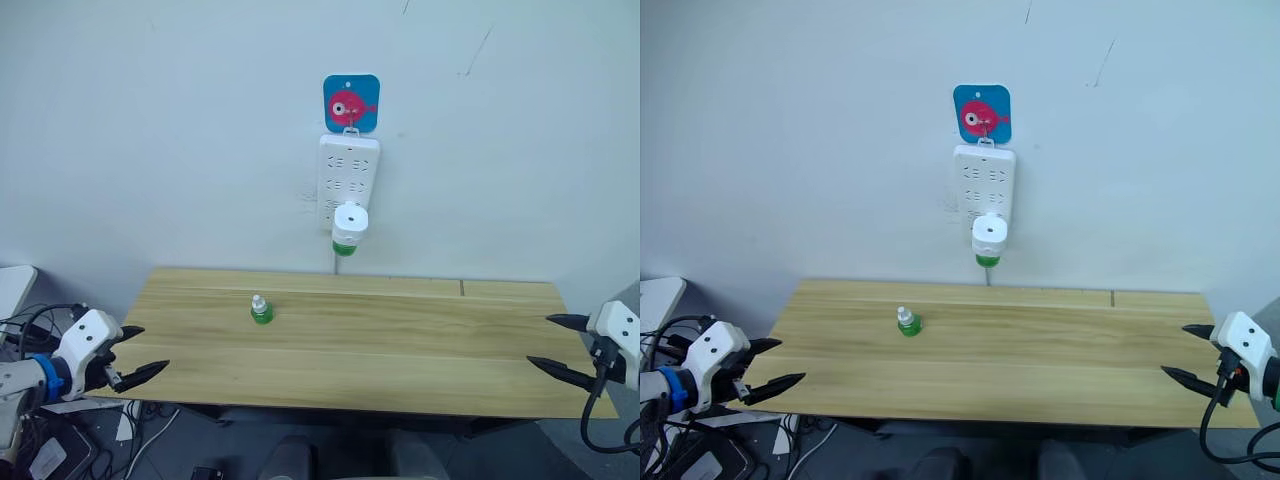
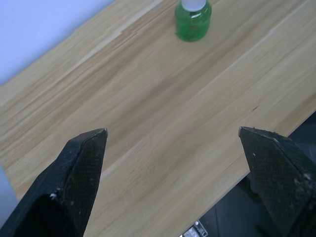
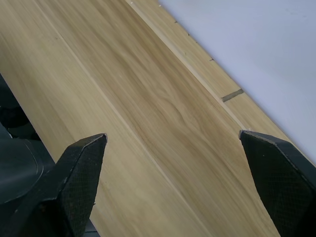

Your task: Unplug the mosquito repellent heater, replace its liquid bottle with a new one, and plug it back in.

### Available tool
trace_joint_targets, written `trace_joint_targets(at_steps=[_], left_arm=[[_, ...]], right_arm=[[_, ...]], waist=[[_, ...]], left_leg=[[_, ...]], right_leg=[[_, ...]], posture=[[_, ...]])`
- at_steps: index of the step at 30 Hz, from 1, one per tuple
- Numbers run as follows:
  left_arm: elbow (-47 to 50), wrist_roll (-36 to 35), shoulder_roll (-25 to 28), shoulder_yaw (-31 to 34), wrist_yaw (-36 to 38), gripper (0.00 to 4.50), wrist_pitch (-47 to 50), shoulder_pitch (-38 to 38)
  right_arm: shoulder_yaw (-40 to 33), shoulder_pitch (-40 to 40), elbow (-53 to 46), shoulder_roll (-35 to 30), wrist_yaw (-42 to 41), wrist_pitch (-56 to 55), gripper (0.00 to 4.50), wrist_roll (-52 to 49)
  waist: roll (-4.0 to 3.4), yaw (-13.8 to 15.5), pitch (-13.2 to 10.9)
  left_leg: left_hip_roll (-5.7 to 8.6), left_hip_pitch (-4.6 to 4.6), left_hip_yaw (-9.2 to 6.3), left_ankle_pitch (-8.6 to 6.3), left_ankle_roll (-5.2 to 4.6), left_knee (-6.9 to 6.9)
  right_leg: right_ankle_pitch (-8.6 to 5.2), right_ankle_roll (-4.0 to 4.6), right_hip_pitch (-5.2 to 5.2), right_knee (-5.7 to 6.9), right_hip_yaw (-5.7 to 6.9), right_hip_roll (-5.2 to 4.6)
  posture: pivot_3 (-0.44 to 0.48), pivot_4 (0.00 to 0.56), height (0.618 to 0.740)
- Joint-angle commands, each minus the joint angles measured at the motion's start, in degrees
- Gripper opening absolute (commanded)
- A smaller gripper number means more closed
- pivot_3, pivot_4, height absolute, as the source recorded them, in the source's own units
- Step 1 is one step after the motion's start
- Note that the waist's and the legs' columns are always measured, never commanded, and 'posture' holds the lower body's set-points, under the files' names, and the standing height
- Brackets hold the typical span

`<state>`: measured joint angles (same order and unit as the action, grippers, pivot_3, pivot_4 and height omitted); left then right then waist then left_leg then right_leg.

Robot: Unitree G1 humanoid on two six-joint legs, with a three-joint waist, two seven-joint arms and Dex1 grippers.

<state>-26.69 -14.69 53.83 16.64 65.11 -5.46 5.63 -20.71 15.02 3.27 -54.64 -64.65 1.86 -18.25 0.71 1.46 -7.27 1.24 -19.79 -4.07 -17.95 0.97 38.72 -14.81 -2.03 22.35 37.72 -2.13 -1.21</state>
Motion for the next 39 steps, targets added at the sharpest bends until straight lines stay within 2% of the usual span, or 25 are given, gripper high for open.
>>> trace_joint_targets(at_steps=[1,3,10,15,19,23,26,30,34,39], left_arm=[[-2.0,-2.0,0.6,1.3,2.4,4.50,1.0,-2.0],[-2.5,-3.3,0.9,1.5,5.0,4.50,1.0,-2.4],[-6.6,-1.8,1.0,1.3,4.6,4.50,-2.5,-4.3],[-7.7,-4.1,0.1,2.5,3.3,4.50,1.7,-6.8],[-1.2,-5.7,-1.2,1.6,3.5,4.50,4.7,-6.9],[9.2,-7.2,-3.9,-0.8,2.7,4.50,8.5,-8.6],[16.6,-8.8,-6.4,-2.9,1.4,4.50,12.7,-12.0],[20.7,-9.3,-9.5,-6.0,-0.5,4.50,16.5,-18.3],[17.9,-7.1,-14.6,-10.4,-2.4,4.50,16.5,-27.6],[11.4,-5.1,-18.8,-13.4,-3.2,4.50,14.9,-35.8]], right_arm=[[-2.3,0.1,-2.1,0.1,0.2,2.4,4.49,-2.1],[-2.6,0.3,-2.8,0.0,0.0,4.3,4.49,-3.0],[-2.5,0.8,-3.6,0.3,1.4,2.9,4.49,-0.6],[-2.3,2.0,-4.9,0.6,1.9,2.2,4.49,0.3],[-2.6,2.2,-9.3,1.4,2.1,3.0,4.49,-1.2],[-0.9,0.7,-18.4,2.1,3.0,6.2,4.49,-3.8],[0.8,-1.7,-27.1,2.8,5.1,12.0,4.49,-7.7],[2.8,-6.1,-36.6,3.1,9.4,20.2,4.49,-13.0],[5.0,-11.1,-43.3,3.6,14.8,27.8,4.49,-17.6],[5.9,-15.3,-47.2,4.7,21.4,34.1,4.49,-20.6]], waist=[[0.00,0.0,0.0],[-0.01,0.0,0.0],[0.00,0.0,0.0],[0.01,-0.1,0.0],[0.00,-0.1,0.0],[0.00,-0.1,0.0],[0.00,-0.1,0.0],[0.01,-0.3,0.0],[0.05,-0.4,0.0],[0.12,-1.4,0.0]], left_leg=[[0.00,0.00,0.00,0.00,0.00,0.00],[0.00,0.00,-0.01,0.00,0.00,0.00],[0.00,0.01,-0.01,0.00,0.00,0.00],[0.01,0.00,-0.01,0.00,0.00,0.01],[0.01,0.02,0.00,0.00,0.00,0.02],[0.01,0.01,-0.02,0.01,0.01,0.06],[0.01,0.00,-0.03,0.01,0.02,0.09],[0.02,-0.01,-0.04,0.01,0.02,0.10],[0.08,-0.04,-0.07,0.02,0.03,0.12],[0.10,-0.07,-0.10,0.02,0.03,0.14]], right_leg=[[0.00,0.00,0.00,0.00,0.00,0.00],[0.00,0.00,0.00,0.01,0.02,0.00],[0.01,-0.01,0.00,0.02,0.02,0.00],[0.01,-0.02,0.00,0.03,0.04,0.01],[0.02,-0.03,0.00,0.05,0.02,0.00],[0.03,-0.05,-0.01,0.07,-0.01,0.00],[0.05,-0.07,-0.02,0.10,0.00,0.01],[0.06,-0.09,-0.01,0.10,0.00,0.02],[0.22,0.11,-0.01,0.07,0.01,0.03],[0.25,0.10,-0.01,0.03,0.01,0.05]], posture=[[0.081,0.073,0.730],[0.078,0.072,0.730],[0.067,0.069,0.730],[0.066,0.070,0.730],[0.056,0.076,0.730],[0.035,0.081,0.730],[0.025,0.082,0.730],[-0.006,0.085,0.730],[-0.034,0.087,0.730],[-0.067,0.090,0.730]])
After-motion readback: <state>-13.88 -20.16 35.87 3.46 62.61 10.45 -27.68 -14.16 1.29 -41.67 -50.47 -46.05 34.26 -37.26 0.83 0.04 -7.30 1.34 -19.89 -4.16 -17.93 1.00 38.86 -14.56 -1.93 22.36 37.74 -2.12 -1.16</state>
